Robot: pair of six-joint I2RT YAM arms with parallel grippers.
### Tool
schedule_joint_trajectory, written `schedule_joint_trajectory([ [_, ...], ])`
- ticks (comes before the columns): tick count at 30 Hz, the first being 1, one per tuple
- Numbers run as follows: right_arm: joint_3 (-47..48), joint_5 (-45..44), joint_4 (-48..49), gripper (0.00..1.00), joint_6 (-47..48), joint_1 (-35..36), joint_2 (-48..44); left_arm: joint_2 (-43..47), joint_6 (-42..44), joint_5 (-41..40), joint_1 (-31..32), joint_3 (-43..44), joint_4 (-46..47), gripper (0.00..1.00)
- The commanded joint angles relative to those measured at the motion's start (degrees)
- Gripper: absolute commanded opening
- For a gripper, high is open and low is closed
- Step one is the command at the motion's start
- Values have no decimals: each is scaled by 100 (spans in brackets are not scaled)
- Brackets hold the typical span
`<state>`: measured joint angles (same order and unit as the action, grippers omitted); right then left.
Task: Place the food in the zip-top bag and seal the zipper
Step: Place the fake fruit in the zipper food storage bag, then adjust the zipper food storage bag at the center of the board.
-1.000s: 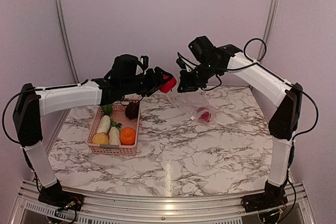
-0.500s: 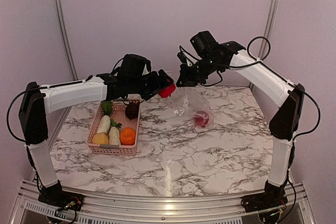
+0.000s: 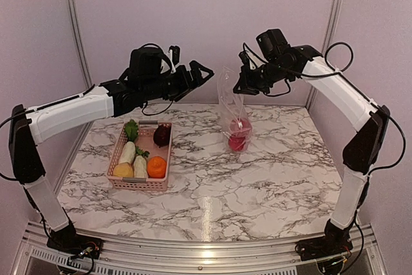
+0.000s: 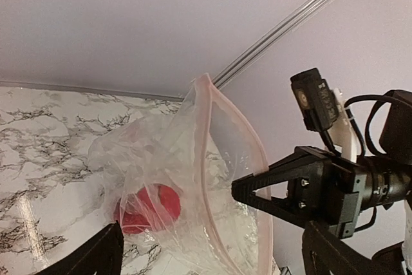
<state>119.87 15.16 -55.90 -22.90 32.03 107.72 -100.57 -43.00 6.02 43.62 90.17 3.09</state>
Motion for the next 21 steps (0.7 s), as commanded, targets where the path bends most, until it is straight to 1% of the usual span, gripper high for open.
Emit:
schedule_joint_trajectory([
  [1, -98, -38, 109, 0, -21, -93, -191, 606, 418, 0, 15, -285, 480, 99],
  [5, -232, -297, 79, 0, 63, -318, -332, 1054, 620, -243, -12, -800, 386, 99],
  [9, -289, -667, -20, 0, 133, -696, -541, 1574, 671, -573, -144, -1428, -222, 99],
  [10, -248, -809, -60, 0, 162, -808, -614, 1671, 604, -567, -221, -1526, -383, 99],
  [12, -166, -1249, -111, 0, 253, -965, -783, 1818, 500, -270, -381, -1668, -665, 99],
  [14, -159, -1764, -59, 0, 380, -991, -988, 1893, 695, 68, -449, -1698, -897, 99],
  [15, -153, -1957, -49, 0, 435, -989, -1076, 1916, 867, 85, -450, -1651, -1083, 99],
  [17, -187, -2232, -11, 0, 534, -989, -1201, 1967, 1026, -186, -450, -1603, -1471, 99],
  [19, -361, -2225, 98, 0, 591, -988, -1288, 2052, 1186, -443, -450, -1690, -1622, 99],
  [21, -605, -2065, 202, 0, 558, -983, -1297, 2135, 1326, -439, -459, -1804, -1567, 99],
])
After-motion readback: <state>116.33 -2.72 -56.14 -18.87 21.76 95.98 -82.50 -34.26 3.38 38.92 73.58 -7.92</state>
